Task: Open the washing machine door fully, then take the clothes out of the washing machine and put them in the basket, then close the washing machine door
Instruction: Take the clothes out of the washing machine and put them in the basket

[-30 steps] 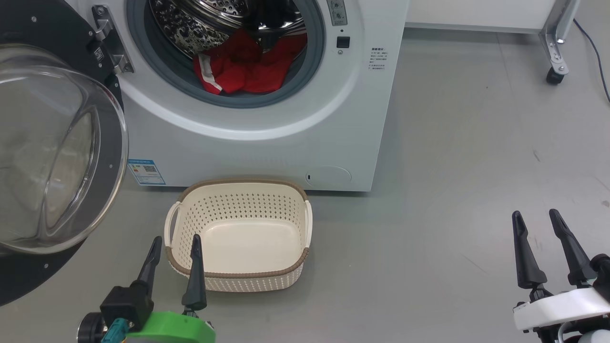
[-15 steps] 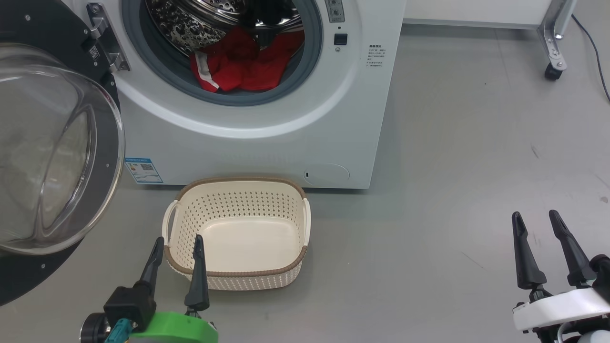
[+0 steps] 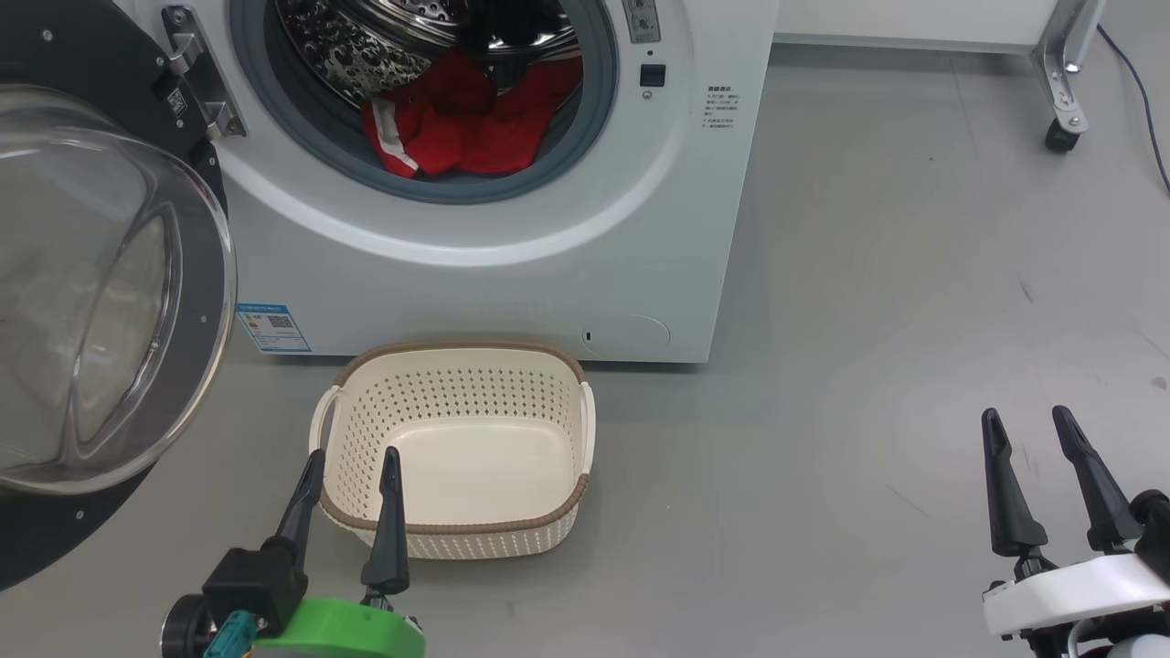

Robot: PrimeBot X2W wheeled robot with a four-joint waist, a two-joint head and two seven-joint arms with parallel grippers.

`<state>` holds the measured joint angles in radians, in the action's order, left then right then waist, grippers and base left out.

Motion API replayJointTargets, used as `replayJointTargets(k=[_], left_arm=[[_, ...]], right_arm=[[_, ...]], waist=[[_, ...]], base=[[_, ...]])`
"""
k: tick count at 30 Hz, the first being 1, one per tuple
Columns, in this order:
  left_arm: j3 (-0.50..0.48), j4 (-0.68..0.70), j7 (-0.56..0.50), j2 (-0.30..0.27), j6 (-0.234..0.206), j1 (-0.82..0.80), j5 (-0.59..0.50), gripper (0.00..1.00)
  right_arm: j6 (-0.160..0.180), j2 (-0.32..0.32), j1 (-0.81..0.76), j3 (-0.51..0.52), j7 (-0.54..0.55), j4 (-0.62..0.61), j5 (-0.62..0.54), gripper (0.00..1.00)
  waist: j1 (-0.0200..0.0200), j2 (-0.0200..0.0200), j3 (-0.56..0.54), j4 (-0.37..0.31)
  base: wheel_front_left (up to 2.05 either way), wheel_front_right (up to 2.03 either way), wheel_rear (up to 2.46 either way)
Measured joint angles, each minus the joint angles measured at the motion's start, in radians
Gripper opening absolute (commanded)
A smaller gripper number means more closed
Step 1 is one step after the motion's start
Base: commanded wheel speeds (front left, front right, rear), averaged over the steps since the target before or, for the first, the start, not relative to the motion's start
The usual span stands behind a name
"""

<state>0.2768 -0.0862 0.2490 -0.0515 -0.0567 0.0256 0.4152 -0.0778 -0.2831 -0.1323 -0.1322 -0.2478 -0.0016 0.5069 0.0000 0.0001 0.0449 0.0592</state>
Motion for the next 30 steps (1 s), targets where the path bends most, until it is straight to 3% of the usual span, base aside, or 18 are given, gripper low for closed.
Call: replayJointTargets(k=[30], left_arm=[[-0.009,-0.008,0.0,-0.004,-0.019,0.0,-0.034,1.0]], right_arm=[[-0.009,0.01,0.0,0.0,0.0,0.017,-0.008,1.0]], waist=[[0.0,0.0,-0.014,0.015]], base=[[0.98,-0.98,0.0]])
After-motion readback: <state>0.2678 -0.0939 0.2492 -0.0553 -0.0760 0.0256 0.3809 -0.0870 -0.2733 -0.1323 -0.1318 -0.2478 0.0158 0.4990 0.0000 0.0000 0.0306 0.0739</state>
